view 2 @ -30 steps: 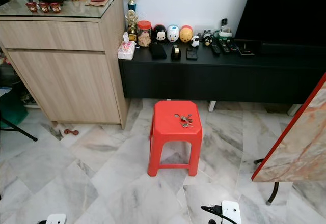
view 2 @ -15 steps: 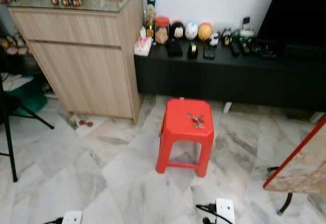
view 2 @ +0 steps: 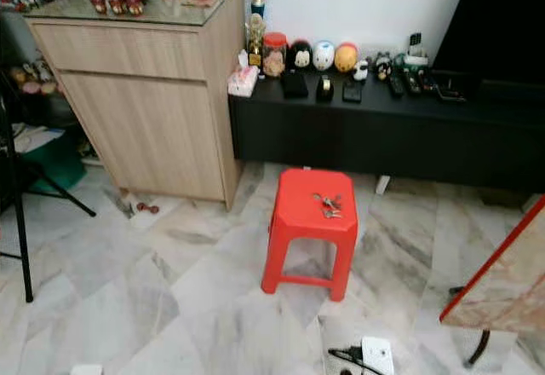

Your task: Hang keys on a hook

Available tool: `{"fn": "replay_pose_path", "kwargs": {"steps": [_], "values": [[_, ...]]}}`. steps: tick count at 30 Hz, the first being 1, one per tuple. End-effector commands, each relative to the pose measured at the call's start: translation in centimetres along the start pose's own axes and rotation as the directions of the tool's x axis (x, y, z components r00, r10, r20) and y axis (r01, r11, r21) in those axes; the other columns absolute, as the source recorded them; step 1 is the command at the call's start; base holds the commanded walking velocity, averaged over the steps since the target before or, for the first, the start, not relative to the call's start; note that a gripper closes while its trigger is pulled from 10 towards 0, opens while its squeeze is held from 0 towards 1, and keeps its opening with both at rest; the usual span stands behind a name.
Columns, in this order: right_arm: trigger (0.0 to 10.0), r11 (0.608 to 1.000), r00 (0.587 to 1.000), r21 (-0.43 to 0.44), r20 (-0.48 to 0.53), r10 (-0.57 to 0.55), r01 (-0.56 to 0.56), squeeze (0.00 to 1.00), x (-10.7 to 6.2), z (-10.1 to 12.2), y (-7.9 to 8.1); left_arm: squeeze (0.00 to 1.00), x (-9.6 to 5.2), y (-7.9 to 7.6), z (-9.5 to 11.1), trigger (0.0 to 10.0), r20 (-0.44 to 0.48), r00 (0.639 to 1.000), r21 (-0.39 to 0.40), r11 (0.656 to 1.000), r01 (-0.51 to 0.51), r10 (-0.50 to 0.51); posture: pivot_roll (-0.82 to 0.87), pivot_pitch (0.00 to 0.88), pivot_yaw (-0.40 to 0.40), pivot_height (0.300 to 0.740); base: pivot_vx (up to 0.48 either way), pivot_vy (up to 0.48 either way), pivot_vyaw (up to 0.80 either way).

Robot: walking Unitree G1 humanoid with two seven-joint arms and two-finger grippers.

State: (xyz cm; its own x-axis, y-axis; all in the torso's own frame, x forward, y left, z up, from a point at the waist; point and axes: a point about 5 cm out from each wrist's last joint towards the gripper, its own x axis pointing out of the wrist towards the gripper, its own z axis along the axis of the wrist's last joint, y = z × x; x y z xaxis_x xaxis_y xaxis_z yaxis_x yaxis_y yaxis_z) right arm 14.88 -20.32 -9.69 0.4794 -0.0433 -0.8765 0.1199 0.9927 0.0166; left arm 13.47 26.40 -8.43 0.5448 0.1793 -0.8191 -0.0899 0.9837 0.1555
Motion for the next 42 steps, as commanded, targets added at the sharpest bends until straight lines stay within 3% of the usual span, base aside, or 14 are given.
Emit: {"fn": "replay_pose_path", "kwargs": {"steps": [1,10,15,19,23,26,33,42], "values": [[10.0,1.000,0.999,-0.006,0.032,0.018,-0.018,0.00,0.1,0.8,0.4,0.00,-0.1,0.1,-0.5,10.0,-0.030,1.000,0.007,1.000,0.006,-0.006,0.11,0.000,-0.032,0.740,0.330,0.000,0.80],[10.0,0.999,0.999,0.026,0.039,0.029,-0.030,0.00,0.4,1.3,2.9,0.00,0.1,-0.9,-0.2,10.0,-0.033,0.999,0.026,0.999,0.023,-0.022,0.10,0.000,-0.019,0.740,0.338,0.000,0.09],[10.0,0.998,0.998,0.042,0.044,0.034,-0.036,0.00,0.5,1.4,3.3,0.00,0.2,-1.4,-0.3,10.0,-0.031,0.999,0.032,0.999,0.031,-0.030,0.11,0.000,-0.015,0.740,0.341,0.000,0.00],[10.0,0.998,0.999,0.057,0.048,0.022,-0.025,0.00,0.4,1.5,2.7,0.00,0.2,-1.4,-0.2,10.0,-0.032,0.999,0.037,0.999,0.031,-0.030,0.11,0.000,-0.010,0.740,0.341,0.000,0.00],[10.0,0.995,0.998,0.094,0.050,-0.034,0.029,0.00,0.2,1.4,-0.1,0.00,0.2,-1.3,0.0,10.0,-0.027,0.999,0.045,0.999,0.029,-0.027,0.10,0.000,-0.006,0.740,0.339,0.000,-0.18],[10.0,0.995,0.998,0.089,0.047,-0.043,0.039,0.00,0.0,1.4,-0.9,0.00,0.2,-1.3,0.0,10.0,-0.025,0.999,0.046,0.999,0.026,-0.025,0.10,0.000,-0.007,0.740,0.340,0.000,-0.75],[10.0,0.994,0.998,0.098,0.043,-0.043,0.039,0.00,0.0,1.1,-1.2,0.00,0.2,-1.3,0.0,10.0,-0.024,1.000,0.042,0.999,0.021,-0.020,0.11,0.000,-0.011,0.740,0.338,0.000,-0.77],[10.0,0.995,0.999,0.097,0.045,-0.027,0.022,0.00,0.0,0.8,-0.6,0.00,0.2,-1.5,0.0,10.0,-0.022,1.000,0.034,0.999,0.021,-0.020,0.11,0.000,-0.017,0.740,0.336,0.000,0.00]]}}
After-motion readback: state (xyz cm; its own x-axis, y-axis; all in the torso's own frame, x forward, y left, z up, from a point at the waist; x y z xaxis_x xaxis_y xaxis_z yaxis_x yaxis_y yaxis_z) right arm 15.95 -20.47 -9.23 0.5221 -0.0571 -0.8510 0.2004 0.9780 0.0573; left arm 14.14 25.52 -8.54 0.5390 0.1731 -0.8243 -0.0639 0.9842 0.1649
